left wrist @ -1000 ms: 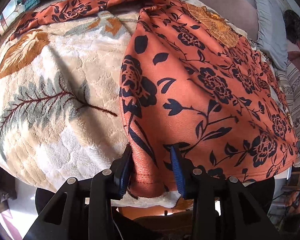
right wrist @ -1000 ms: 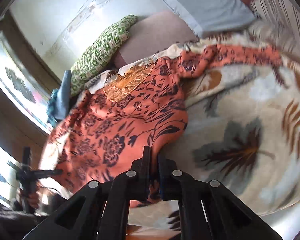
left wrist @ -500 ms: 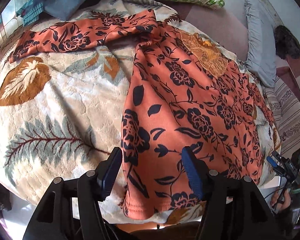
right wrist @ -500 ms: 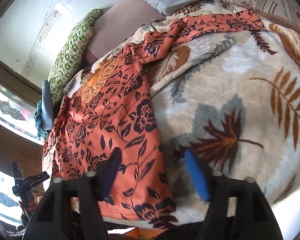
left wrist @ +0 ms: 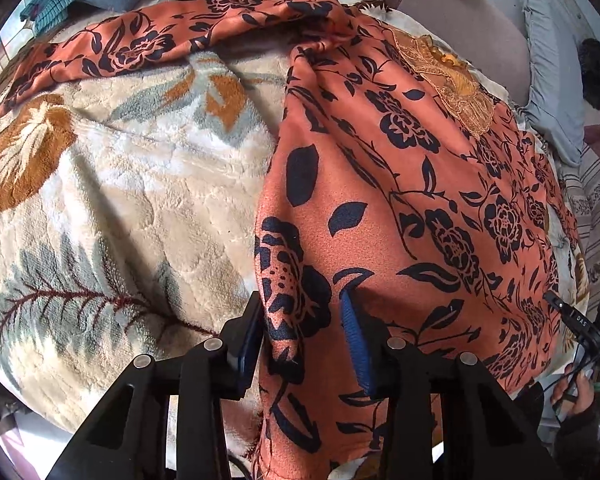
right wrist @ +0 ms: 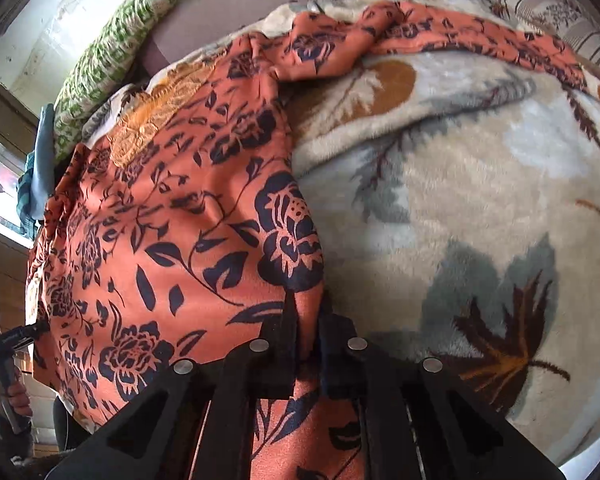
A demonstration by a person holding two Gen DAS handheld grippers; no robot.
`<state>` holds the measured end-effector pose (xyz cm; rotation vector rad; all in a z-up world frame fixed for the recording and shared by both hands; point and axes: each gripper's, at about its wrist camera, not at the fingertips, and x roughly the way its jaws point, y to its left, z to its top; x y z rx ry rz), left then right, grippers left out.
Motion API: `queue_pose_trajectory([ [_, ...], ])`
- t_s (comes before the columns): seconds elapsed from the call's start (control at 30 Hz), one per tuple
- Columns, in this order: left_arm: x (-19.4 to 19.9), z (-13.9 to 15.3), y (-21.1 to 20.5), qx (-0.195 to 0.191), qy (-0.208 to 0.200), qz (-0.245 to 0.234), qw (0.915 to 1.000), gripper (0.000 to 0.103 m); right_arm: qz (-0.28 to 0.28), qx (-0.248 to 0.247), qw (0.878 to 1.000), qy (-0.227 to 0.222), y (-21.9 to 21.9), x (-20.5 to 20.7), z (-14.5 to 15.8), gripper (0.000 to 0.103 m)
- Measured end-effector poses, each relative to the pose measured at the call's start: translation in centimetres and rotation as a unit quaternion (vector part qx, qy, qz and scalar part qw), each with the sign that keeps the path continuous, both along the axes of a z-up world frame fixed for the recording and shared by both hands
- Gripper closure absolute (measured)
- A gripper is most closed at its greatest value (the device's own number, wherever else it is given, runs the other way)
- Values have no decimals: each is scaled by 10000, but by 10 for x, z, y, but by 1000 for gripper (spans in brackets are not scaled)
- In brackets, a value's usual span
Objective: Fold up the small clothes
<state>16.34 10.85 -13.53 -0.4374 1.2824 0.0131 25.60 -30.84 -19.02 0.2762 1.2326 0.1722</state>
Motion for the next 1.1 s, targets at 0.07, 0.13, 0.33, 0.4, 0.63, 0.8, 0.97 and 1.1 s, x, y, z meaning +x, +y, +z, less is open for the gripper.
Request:
queue_pose_trajectory([
  [0.07,-3,8,10,-379,-77,-18,9992,67,-5,263,9996,-88,-3,0,10,87],
  [0.13,0,23,29,-474,-227,83,9986,65,-121,421,9988,-237,-13,3,23,87],
  [0.33,43,39,96,-793,-577,1148,9885,56,-864,369,9944,-479,-70,41,50,76],
  [0.4,62,32,117,-1180,-621,1538,9791,56,-1326,556,9883,-518,-99,57,50,76],
  [0.63,114,-9,130,-1803,-386,2332,9548,55,-3297,1140,9333,-849,-223,99,42,64],
  [0.8,134,-28,123,-1947,-444,2773,9398,47,-3955,2213,8881,-772,-266,134,-1,55],
  [0.97,161,-37,116,-1669,-464,3053,9364,50,-4261,2713,8600,-722,-265,164,-41,53],
  [1.1,182,-27,115,-1170,-428,2977,9465,76,-4042,2491,8755,-901,-265,180,-30,84],
])
